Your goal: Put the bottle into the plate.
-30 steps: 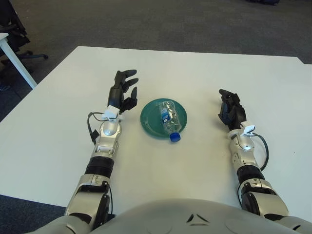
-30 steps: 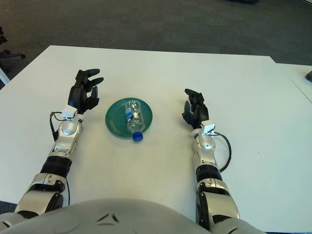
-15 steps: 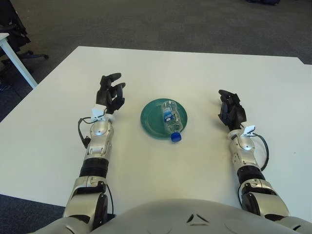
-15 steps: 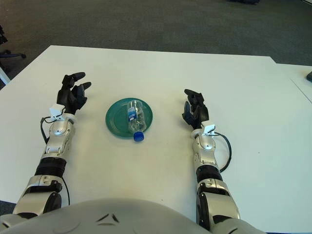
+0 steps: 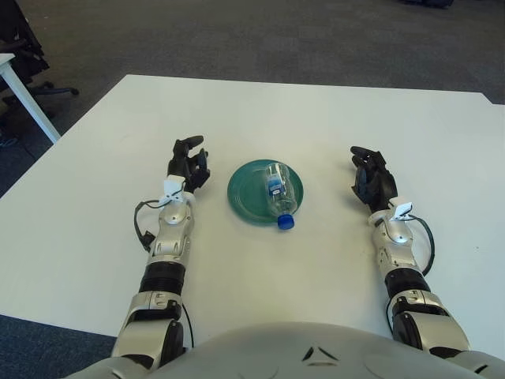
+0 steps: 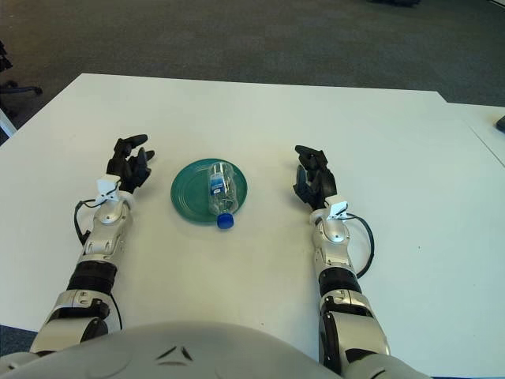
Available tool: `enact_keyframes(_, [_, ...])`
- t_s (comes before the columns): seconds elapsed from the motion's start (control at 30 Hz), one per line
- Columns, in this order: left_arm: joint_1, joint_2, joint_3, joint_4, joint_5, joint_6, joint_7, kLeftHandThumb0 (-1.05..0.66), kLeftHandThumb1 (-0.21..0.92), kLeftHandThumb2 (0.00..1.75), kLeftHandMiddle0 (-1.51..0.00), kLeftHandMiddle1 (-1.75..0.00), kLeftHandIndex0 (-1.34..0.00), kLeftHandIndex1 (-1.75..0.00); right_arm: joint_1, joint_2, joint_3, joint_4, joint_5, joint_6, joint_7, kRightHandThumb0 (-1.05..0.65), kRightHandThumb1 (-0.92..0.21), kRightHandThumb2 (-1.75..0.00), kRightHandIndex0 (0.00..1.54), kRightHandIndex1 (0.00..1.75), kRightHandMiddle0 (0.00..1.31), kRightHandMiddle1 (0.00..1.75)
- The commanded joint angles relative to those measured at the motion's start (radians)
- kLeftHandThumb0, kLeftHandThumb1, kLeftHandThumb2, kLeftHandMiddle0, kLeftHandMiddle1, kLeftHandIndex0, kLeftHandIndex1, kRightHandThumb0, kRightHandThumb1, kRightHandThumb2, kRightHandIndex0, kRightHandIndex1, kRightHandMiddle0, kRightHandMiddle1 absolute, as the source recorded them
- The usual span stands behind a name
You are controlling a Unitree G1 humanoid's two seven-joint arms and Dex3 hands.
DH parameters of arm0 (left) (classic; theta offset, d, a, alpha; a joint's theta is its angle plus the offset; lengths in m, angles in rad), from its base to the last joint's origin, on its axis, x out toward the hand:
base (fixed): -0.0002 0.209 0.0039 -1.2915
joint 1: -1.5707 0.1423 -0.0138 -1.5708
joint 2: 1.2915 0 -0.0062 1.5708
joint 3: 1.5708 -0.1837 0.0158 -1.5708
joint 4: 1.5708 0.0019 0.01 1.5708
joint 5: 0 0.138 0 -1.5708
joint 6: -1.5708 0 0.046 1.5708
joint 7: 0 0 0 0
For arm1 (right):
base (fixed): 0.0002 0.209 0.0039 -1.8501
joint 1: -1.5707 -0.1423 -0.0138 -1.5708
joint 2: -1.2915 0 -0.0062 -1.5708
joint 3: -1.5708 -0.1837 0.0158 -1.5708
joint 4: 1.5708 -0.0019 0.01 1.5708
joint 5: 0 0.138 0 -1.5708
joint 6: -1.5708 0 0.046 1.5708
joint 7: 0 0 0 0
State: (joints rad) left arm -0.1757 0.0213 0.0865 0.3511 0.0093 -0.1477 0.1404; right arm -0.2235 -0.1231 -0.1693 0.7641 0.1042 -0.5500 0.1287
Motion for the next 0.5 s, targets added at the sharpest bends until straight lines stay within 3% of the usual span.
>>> enact_keyframes(0.0, [0.041,-0.016,-0.014,-0.046,0.009,0.053,0.005,-0.57,0.92,0.71,-0.49,-0.70,-0.22,-1.07,0.086,0.018,-0.004,0.074,0.013,0.033,0.021,-0.75,-0.92,-0.78,0.26,0.59,0.00,0.97])
enact_keyframes(0.23, [0.095,-0.039,-0.026,-0.090,0.016,0.092,0.008,-0.57,0.92,0.69,-0.49,-0.71,-0.21,-1.07,0.064,0.013,-0.008,0.080,0.018,-0.011,0.049,-0.77,-0.92,-0.79,0.25,0.59,0.00,0.97])
enact_keyframes(0.47, [0.202,-0.083,-0.080,-0.135,0.034,0.086,0.001,-0.59,0.92,0.69,-0.49,-0.71,-0.19,-1.07,0.068,0.032,0.006,0.016,0.008,-0.028,0.040,-0.75,-0.92,-0.79,0.26,0.59,0.00,0.97])
